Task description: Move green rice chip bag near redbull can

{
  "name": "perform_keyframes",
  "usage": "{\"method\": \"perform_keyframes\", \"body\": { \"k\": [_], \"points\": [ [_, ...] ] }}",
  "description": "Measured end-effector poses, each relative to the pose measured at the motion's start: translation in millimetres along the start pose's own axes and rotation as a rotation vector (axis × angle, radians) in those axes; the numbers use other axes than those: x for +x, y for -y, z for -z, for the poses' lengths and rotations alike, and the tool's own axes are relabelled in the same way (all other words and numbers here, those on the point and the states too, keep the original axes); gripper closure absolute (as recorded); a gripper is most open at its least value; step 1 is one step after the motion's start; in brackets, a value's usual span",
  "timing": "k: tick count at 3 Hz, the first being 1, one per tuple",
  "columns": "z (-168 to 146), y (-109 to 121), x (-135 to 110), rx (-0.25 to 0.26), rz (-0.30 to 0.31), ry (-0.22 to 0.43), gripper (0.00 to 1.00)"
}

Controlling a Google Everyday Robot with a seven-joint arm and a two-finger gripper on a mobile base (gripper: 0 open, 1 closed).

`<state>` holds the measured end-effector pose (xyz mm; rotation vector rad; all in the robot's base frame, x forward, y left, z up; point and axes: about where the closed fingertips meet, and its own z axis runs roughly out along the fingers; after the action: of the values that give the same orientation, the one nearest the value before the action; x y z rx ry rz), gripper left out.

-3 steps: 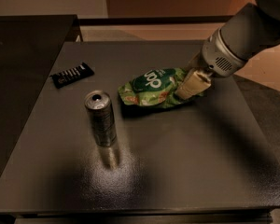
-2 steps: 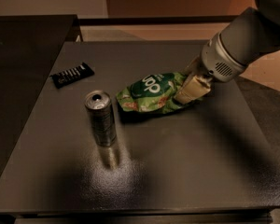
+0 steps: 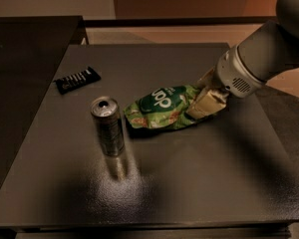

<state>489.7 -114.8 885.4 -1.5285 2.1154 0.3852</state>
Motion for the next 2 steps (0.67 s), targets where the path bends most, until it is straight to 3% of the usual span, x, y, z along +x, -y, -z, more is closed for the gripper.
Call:
{"method": "perform_keyframes", "body": {
  "k": [2],
  "points": [
    [-0.6, -2.3, -3.0, -0.001, 0.007, -0.002, 0.00]
  ]
}}
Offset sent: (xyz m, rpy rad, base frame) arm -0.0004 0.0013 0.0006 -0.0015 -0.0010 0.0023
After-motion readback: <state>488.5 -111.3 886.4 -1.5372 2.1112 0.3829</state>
